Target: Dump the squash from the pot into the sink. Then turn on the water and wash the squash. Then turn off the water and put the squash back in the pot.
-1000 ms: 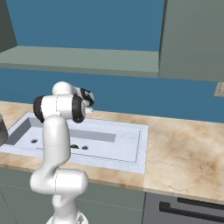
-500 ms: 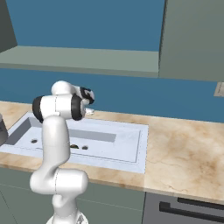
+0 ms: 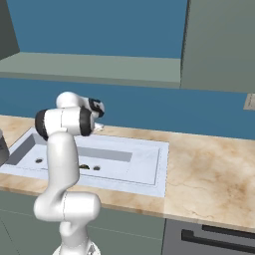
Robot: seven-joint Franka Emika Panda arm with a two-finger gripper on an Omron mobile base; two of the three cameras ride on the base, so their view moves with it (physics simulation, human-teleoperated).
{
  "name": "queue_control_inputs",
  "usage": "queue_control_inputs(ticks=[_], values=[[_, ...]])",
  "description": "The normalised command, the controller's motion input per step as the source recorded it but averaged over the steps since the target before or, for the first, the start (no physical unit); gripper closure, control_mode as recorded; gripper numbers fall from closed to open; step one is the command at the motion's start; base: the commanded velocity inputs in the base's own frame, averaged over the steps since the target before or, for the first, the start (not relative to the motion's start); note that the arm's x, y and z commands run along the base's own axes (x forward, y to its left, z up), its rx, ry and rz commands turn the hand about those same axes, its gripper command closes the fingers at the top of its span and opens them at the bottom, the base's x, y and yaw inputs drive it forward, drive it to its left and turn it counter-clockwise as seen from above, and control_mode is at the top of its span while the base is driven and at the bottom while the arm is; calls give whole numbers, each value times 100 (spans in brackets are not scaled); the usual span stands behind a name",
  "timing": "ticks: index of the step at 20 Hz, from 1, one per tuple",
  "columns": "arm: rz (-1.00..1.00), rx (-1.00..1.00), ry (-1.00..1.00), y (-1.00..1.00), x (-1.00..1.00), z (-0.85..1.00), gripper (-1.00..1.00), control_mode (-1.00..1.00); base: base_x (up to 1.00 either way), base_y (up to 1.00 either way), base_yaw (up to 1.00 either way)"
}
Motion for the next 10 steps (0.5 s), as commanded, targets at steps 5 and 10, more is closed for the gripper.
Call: queue_control_inputs(ticks=[5,10], values=[[2,6,0,0,16,0,100,-100,0,0,0],[7,8,0,0,33,0,100,-100,0,0,0]])
